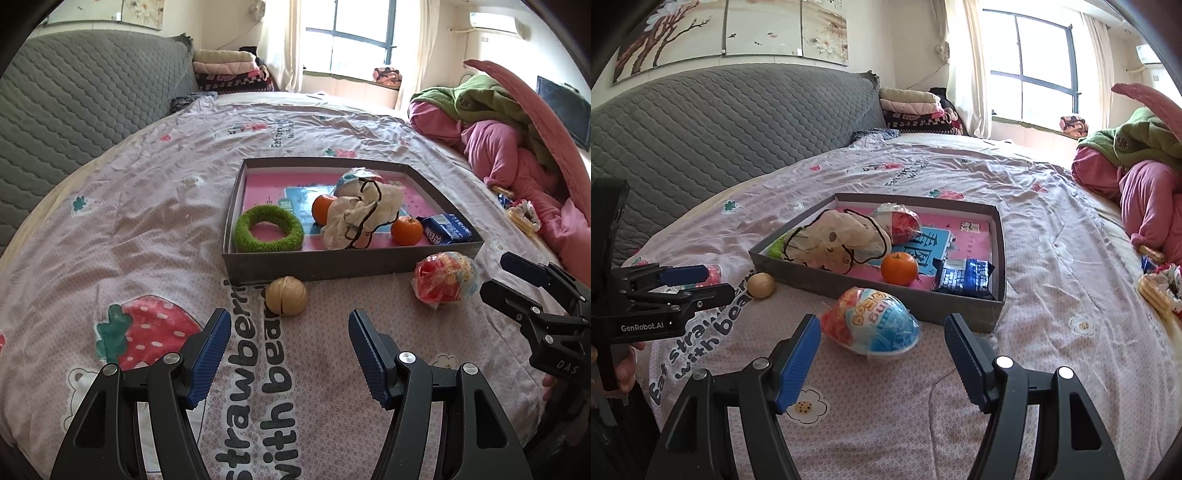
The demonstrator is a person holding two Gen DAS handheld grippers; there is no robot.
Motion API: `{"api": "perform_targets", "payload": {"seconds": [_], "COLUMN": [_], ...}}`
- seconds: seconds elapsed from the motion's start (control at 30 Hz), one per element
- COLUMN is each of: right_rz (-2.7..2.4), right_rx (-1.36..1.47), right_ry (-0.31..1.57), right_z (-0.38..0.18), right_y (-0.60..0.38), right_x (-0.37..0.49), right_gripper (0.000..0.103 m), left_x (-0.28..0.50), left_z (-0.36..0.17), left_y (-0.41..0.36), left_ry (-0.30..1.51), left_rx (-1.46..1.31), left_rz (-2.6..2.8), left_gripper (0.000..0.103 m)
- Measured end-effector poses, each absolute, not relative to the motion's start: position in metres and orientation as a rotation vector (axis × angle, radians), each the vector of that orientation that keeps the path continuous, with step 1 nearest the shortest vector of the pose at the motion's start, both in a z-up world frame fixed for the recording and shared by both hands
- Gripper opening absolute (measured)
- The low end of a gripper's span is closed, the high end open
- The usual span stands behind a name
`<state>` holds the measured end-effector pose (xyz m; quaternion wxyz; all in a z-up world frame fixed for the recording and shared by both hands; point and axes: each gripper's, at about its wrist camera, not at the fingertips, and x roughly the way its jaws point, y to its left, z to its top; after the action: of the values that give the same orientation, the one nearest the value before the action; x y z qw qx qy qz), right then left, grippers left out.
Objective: Organize objects
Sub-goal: 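Move the right tool to the blue-wrapped toy egg while the left tool approaches the beige ball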
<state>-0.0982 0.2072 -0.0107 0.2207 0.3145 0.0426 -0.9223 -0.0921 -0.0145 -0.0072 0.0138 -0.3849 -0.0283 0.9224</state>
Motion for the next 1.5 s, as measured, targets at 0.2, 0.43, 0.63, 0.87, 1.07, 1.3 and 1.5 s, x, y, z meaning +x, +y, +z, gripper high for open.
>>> {"api": "perform_targets", "payload": {"seconds": [0.2, 0.43, 0.63, 0.87, 1.07, 1.3, 1.5], "right_rz": [-2.530, -2.517, -2.475, -2.432, -2.382, -2.337, -2.295], "right_rx": [0.925, 1.005, 1.045, 1.048, 1.060, 1.092, 1.092], "right_ry": [0.069, 0.000, -0.066, -0.068, -0.117, -0.154, -0.190], "right_z": [-0.020, -0.031, -0.038, -0.041, -0.044, -0.051, -0.053], "right_y": [0.211, 0.217, 0.218, 0.209, 0.202, 0.194, 0.192], "right_x": [-0.107, -0.122, -0.131, -0.139, -0.150, -0.162, -0.168], "right_gripper": [0.069, 0.069, 0.069, 0.070, 0.070, 0.069, 0.058], "left_x": [-0.096, -0.103, -0.112, -0.123, -0.132, -0.139, -0.147], "left_z": [-0.015, -0.023, -0.028, -0.036, -0.042, -0.045, -0.051], "left_y": [-0.014, -0.014, -0.019, -0.025, -0.024, -0.023, -0.024], "left_ry": [-0.101, -0.100, -0.128, -0.153, -0.180, -0.213, -0.253], "left_rx": [-1.217, -1.221, -1.222, -1.216, -1.204, -1.185, -1.204], "left_rz": [2.856, 2.842, 2.846, 2.854, 2.831, 2.814, 2.796], "left_gripper": [0.068, 0.068, 0.068, 0.068, 0.068, 0.064, 0.047]}}
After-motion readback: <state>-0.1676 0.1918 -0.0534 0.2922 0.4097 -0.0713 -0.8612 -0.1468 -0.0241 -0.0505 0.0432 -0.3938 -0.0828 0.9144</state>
